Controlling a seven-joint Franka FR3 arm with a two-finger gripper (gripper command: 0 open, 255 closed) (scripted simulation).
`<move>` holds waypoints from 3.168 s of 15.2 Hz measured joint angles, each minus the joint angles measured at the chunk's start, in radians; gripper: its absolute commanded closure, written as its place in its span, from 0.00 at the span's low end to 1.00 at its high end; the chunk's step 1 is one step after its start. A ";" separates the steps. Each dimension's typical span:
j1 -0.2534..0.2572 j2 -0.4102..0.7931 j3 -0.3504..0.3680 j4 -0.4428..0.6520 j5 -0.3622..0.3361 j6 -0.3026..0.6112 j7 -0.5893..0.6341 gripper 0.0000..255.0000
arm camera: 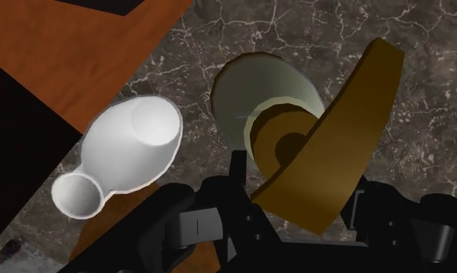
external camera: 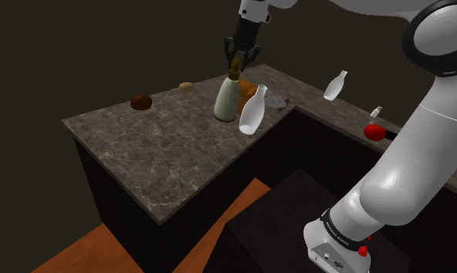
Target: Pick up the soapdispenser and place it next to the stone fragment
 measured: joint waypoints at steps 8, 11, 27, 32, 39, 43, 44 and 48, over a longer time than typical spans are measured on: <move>-0.089 0.004 -0.064 0.024 0.010 -0.025 -0.154 1.00; -0.132 0.010 -0.096 0.029 0.013 -0.030 -0.227 1.00; -0.370 0.249 -0.217 0.366 0.066 -0.151 -0.568 1.00; -0.450 0.380 -0.231 0.557 0.093 -0.217 -0.641 1.00; -0.445 0.364 -0.233 0.443 0.092 -0.119 -0.655 1.00; -0.441 0.357 -0.233 0.379 0.092 -0.064 -0.660 1.00; -0.440 0.357 -0.233 0.365 0.092 -0.048 -0.660 1.00; -0.434 0.351 -0.232 0.303 0.092 0.007 -0.662 1.00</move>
